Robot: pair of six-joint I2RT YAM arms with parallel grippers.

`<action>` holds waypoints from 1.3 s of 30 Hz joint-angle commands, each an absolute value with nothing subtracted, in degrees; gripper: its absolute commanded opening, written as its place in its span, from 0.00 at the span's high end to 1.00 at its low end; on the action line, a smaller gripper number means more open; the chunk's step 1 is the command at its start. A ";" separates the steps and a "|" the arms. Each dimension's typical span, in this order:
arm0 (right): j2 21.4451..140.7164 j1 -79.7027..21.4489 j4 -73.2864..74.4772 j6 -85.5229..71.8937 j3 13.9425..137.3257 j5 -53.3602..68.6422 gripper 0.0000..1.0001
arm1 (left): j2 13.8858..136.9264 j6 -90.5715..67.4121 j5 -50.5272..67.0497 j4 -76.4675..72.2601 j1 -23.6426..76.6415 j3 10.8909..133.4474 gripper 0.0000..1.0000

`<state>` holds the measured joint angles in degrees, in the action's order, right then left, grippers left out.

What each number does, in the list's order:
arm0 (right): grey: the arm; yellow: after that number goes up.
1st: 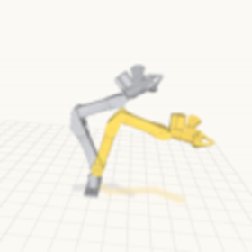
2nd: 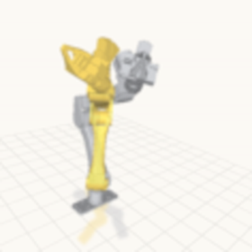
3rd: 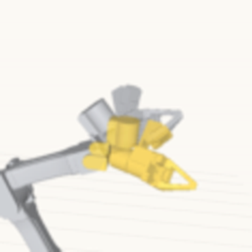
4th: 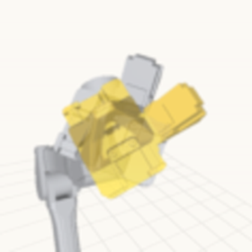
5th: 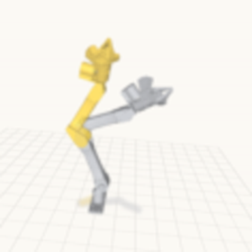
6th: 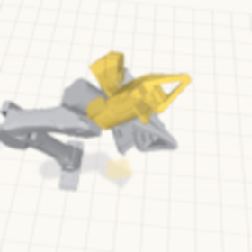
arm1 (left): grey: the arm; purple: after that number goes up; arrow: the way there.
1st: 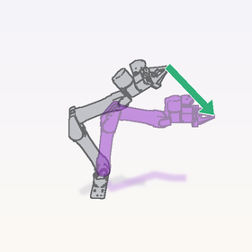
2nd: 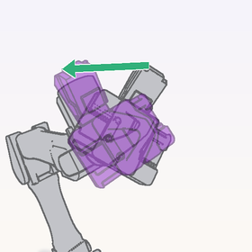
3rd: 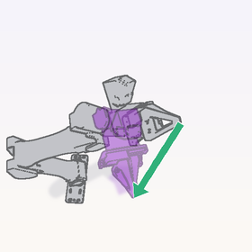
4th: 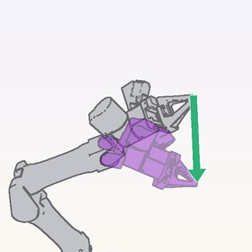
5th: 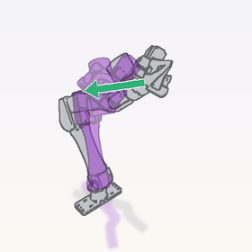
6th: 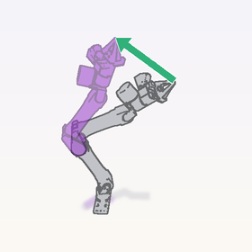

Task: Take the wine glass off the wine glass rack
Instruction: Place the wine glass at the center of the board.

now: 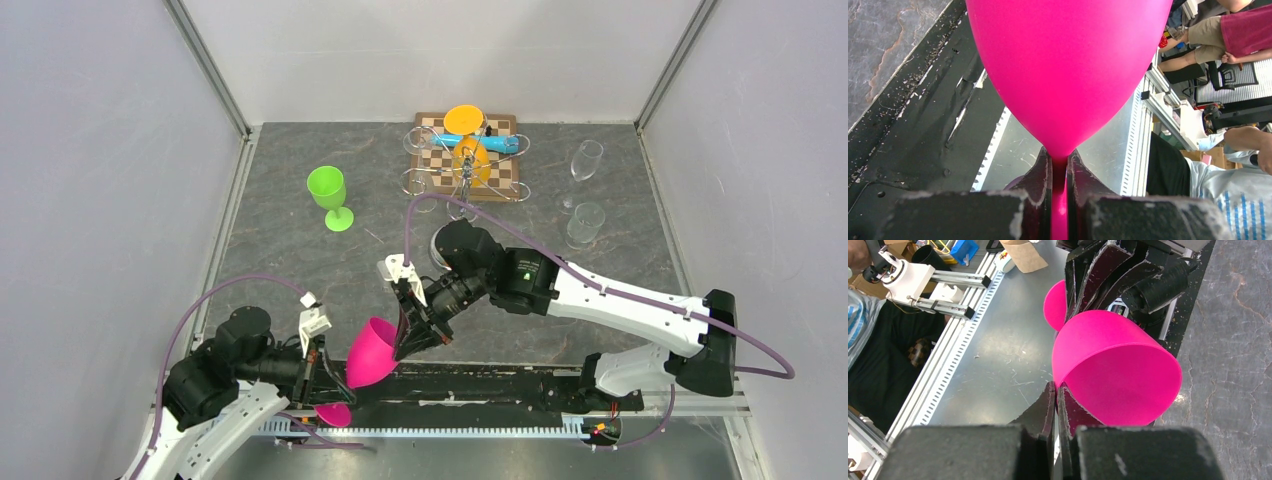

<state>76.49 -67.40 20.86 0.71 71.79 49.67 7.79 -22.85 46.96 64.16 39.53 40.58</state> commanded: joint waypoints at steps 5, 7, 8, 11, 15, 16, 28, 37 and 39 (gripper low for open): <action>76.15 -68.82 19.13 0.69 71.72 48.90 1.00 | 8.13 -22.05 45.02 62.66 39.38 42.33 0.85; 75.74 -68.83 20.06 1.10 71.80 48.10 1.00 | 8.42 -21.98 44.78 62.58 39.39 42.19 0.76; 75.57 -68.83 20.77 1.33 71.89 47.48 1.00 | 8.56 -22.03 44.51 62.58 39.38 42.27 0.70; 74.70 -68.82 22.33 2.07 71.99 46.57 1.00 | 8.78 -21.77 43.94 62.58 39.42 42.88 0.53; 72.39 -68.79 24.19 2.07 72.01 44.47 1.00 | 9.35 -21.32 42.71 62.59 39.40 43.81 0.37; 71.82 -68.82 24.88 2.11 72.11 43.43 1.00 | 9.61 -21.13 42.20 62.64 39.38 44.04 0.36; 60.35 -68.84 37.13 0.34 69.74 20.62 1.00 | 16.05 -20.03 33.40 60.47 39.39 47.64 0.22; 52.74 -68.15 48.88 -8.73 68.02 -5.58 1.00 | 20.21 -20.47 30.75 54.87 39.38 50.18 0.23; 52.05 -67.59 51.78 -10.76 67.65 -9.72 1.00 | 21.19 -20.51 30.05 53.38 39.38 50.27 0.23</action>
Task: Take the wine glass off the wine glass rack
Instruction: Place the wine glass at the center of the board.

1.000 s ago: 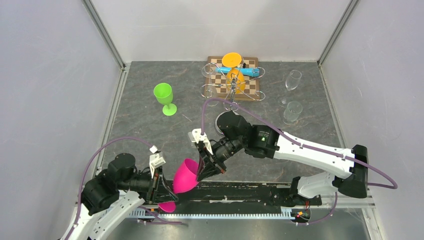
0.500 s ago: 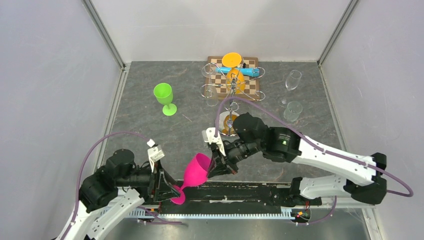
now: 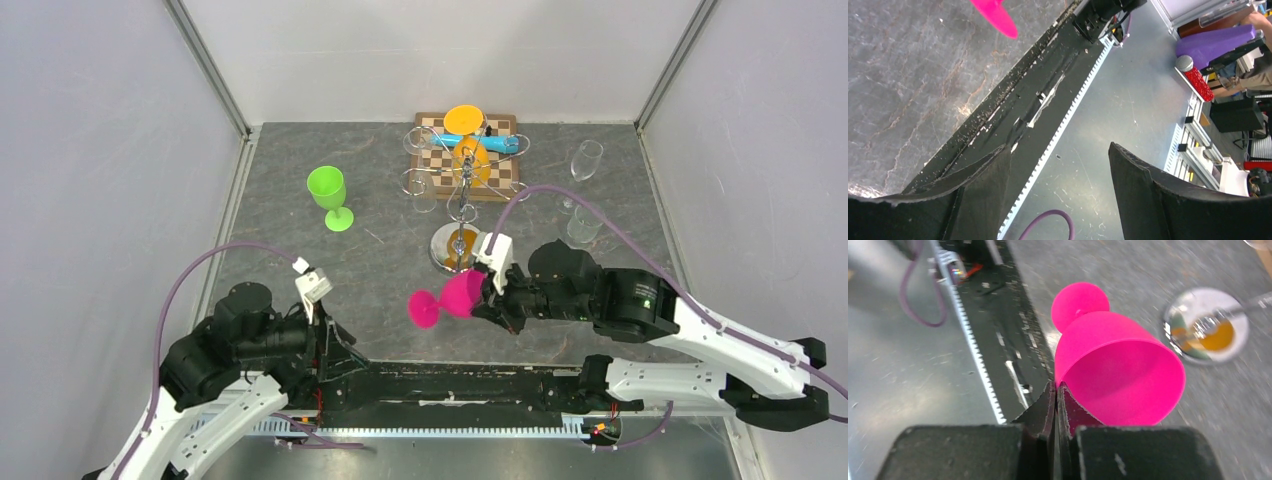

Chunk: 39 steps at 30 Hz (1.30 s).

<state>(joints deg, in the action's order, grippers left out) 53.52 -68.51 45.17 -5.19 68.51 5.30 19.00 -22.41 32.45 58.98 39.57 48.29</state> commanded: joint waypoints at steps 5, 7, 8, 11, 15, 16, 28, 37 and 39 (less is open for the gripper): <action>51.08 -64.45 57.40 -13.85 67.50 -17.77 1.00 | 23.47 -20.48 27.72 51.20 39.38 50.25 0.24; 51.68 -62.86 59.75 -14.79 67.99 -21.51 1.00 | 23.98 -20.46 27.53 50.11 39.38 49.97 0.24; 52.17 -61.90 61.23 -15.19 68.34 -23.08 1.00 | 24.12 -20.47 27.52 49.74 39.38 49.88 0.24; 53.28 -58.31 63.18 -15.47 68.93 -23.78 1.00 | 24.48 -20.45 27.54 48.29 39.38 49.75 0.24; 54.75 -51.92 64.23 -13.95 68.88 -21.72 1.00 | 24.35 -20.69 27.51 46.67 39.38 49.66 0.24; 55.43 -49.76 64.39 -12.99 68.70 -20.33 1.00 | 24.37 -20.73 27.58 46.01 39.38 49.66 0.24; 60.65 -30.07 65.42 -5.69 68.82 -11.66 1.00 | 22.31 -20.93 27.92 38.91 39.42 47.19 0.24; 66.77 -25.39 65.63 -4.58 69.42 -10.09 1.00 | 21.40 -22.32 27.47 36.30 39.39 43.94 0.24; 68.05 -24.64 65.40 -4.08 69.82 -9.82 1.00 | 21.78 -22.59 25.84 36.79 39.42 44.00 0.24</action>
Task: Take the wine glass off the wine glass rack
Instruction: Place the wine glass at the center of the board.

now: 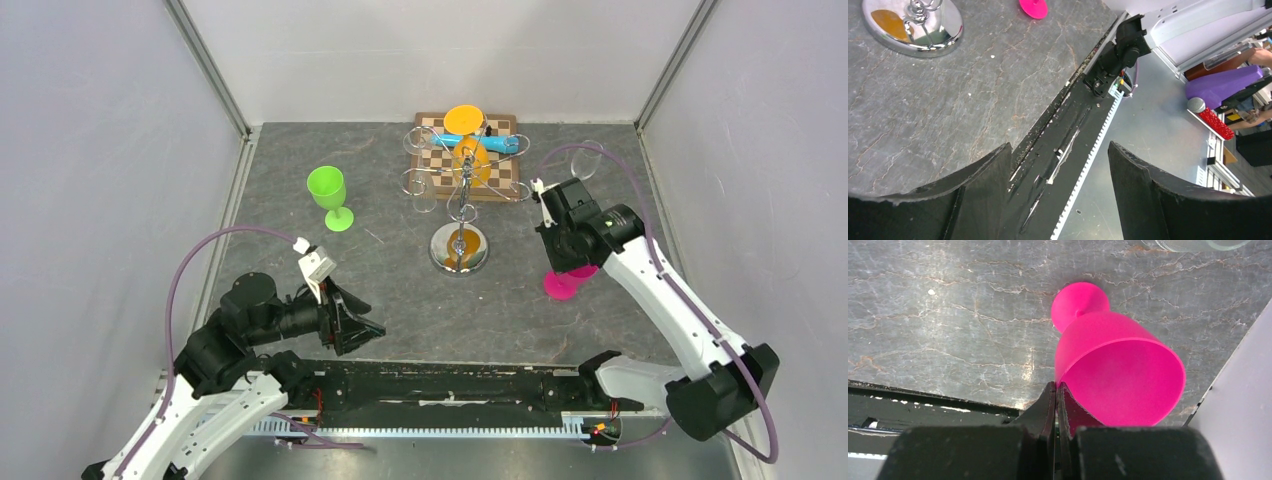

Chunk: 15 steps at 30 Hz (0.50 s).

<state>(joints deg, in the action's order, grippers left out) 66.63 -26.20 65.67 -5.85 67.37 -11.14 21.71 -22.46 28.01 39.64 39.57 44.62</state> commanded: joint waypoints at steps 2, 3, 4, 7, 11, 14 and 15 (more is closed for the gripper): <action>69.34 -23.90 65.39 -3.75 70.08 -9.82 1.00 | 21.80 -22.68 25.54 36.91 39.42 43.90 0.24; 69.96 -23.50 65.26 -3.58 70.07 -9.79 1.00 | 21.74 -22.75 25.34 36.91 39.38 43.88 0.24; 70.57 -23.08 65.07 -3.44 70.03 -9.56 1.00 | 21.65 -22.76 25.23 36.91 39.38 43.84 0.23; 71.98 -21.37 64.80 -2.96 69.79 -8.45 1.00 | 21.13 -22.94 24.74 36.95 39.42 43.73 0.23; 73.59 -19.18 64.39 -2.40 69.87 -6.85 1.00 | 20.97 -23.11 24.35 37.10 39.42 43.60 0.23; 74.18 -18.18 64.37 -2.37 69.87 -6.62 1.00 | 21.09 -23.20 24.37 37.18 39.42 43.55 0.23; 74.38 -17.98 64.49 -2.38 69.96 -6.59 0.95 | 21.25 -23.20 24.35 37.18 39.38 43.55 0.23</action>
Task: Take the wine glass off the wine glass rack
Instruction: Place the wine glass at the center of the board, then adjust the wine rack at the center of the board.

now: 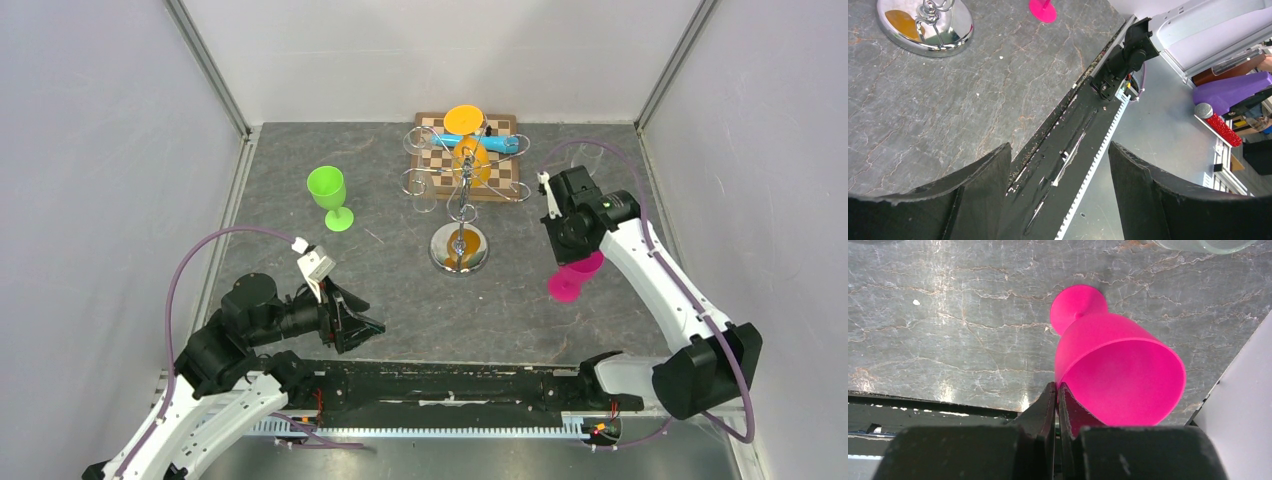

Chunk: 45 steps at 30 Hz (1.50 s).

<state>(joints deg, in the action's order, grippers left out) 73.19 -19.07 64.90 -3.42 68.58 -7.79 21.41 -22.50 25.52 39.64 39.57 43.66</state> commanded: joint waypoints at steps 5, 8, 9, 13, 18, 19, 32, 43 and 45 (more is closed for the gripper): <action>74.88 -17.69 64.83 -2.72 71.49 -7.74 0.64 | 21.76 -23.16 24.61 37.13 39.38 43.43 0.23; 75.47 -17.75 65.82 -3.27 74.72 -9.77 0.57 | 21.89 -23.20 24.63 37.11 39.40 43.42 0.23; 75.52 -17.75 66.13 -3.56 76.25 -10.78 0.56 | 21.97 -23.20 24.61 37.14 39.42 43.42 0.22; 76.46 -17.74 68.02 -4.31 83.40 -15.36 0.48 | 22.28 -23.20 24.67 37.10 39.38 43.35 0.22; 76.27 -17.75 67.34 -4.05 91.11 -17.18 0.40 | 23.13 -23.33 24.17 37.17 39.38 43.33 0.22; 76.09 -17.75 66.97 -4.04 92.22 -16.98 0.40 | 23.32 -23.36 24.08 37.19 39.38 43.33 0.22; 76.55 -21.90 62.77 -4.93 109.68 -6.60 0.39 | 24.70 -23.47 23.48 37.44 39.38 43.38 0.22; 78.49 -32.98 49.16 -4.54 107.76 -0.96 0.40 | 26.02 -23.62 22.68 37.70 39.39 43.39 0.22; 78.58 -34.38 46.01 -3.94 106.43 -0.28 0.40 | 26.10 -23.64 22.68 37.71 39.38 43.33 0.22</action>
<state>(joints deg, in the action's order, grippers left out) 78.35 -32.38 55.11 -4.86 107.79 -2.46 25.65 -22.55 23.77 39.64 39.57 43.40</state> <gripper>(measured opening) 0.605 0.776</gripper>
